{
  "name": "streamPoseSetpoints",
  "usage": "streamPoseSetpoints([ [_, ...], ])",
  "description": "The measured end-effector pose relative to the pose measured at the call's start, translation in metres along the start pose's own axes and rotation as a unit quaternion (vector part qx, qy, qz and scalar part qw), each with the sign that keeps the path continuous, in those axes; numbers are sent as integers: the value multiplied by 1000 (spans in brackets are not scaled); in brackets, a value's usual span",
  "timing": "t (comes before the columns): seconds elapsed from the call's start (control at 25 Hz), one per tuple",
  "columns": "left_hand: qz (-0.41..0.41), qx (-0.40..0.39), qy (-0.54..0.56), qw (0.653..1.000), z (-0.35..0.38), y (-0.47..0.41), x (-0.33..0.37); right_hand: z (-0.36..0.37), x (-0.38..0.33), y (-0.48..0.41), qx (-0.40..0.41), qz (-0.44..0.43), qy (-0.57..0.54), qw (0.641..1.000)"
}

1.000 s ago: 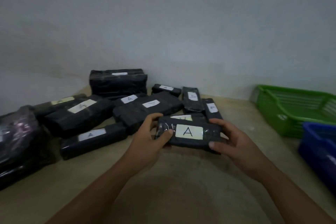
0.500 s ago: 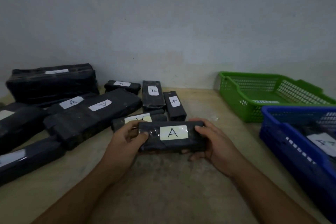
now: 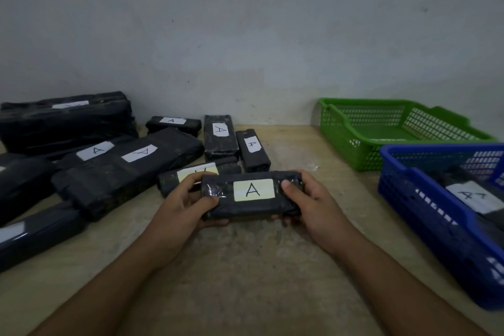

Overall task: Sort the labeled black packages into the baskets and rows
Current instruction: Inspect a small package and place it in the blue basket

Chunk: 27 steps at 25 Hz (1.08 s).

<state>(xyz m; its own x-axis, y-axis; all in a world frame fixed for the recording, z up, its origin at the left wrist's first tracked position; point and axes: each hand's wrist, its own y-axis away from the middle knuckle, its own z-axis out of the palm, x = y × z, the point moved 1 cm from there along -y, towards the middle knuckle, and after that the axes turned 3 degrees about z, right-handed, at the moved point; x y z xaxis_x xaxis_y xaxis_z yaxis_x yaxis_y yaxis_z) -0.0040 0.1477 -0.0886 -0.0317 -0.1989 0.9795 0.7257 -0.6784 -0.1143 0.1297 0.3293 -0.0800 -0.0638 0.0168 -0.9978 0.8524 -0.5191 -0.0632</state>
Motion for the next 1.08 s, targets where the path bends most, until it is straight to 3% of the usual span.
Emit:
streamPoseSetpoints([
  [0.24, 42, 36, -19, 998, -3, -1, 0, 0, 0, -4, -54, 59, -49, 996],
  [0.48, 22, -40, 62, 997, -4, 1, -5, -3, 4, -5, -7, 28, -61, 998],
  [0.6, 49, -24, 45, 997, -6, 1, -5, -3, 2, -5, -37, 51, -102, 993],
  [0.88, 6, 20, 46, 999, -6, -4, -6, -14, 12, -6, -124, -7, -74, 990],
  [1.08, -13, 4, 106, 994, -9, -5, -3, -10, 6, -1, -81, -30, -18, 996],
])
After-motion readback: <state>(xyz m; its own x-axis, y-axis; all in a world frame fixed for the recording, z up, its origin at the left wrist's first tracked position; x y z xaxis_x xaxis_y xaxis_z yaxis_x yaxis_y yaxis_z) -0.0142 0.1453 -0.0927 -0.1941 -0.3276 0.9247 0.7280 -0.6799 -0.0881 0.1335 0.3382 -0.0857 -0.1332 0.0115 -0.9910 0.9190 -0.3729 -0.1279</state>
